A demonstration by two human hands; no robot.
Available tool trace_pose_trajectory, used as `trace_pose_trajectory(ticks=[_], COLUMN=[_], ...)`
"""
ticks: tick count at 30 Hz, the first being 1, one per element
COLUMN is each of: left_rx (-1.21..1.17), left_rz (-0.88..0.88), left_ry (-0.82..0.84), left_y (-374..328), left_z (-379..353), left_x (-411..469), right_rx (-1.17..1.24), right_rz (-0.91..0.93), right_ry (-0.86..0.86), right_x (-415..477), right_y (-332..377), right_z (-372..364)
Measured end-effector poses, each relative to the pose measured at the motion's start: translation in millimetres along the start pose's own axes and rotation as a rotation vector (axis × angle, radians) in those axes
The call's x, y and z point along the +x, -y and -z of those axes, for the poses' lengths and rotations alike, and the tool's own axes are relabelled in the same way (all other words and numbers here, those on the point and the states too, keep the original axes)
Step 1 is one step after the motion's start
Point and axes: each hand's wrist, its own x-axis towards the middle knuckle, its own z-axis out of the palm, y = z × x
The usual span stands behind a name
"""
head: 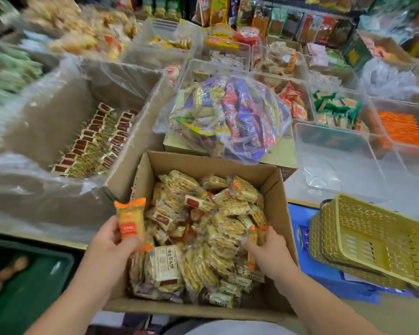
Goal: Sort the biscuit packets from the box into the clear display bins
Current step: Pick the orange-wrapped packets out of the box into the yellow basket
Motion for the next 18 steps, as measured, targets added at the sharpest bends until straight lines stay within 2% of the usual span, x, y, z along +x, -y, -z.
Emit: trace_pose_trajectory(ticks=[4,6,11,14,18], left_rx=[0.004,0.017,0.227,0.526,0.905], left_rz=[0.074,0.081,-0.014,-0.058,-0.103], left_ry=[0.059,0.100,0.243,0.357,0.462], left_y=[11,12,7,4,10], left_z=[3,-6,-42,-66,-100], left_x=[-11,-9,15,43,73], right_rx=[-0.454,-0.595,-0.452,-0.328,-0.311], right_rz=[0.092,0.111,0.075,0.044,0.114], right_ry=[-0.089,-0.124,0.021,0.084,0.044], right_x=[12,12,11,8,-3], right_y=[3,5,6,4,-2], right_z=[-9,-15,-18,-10,0])
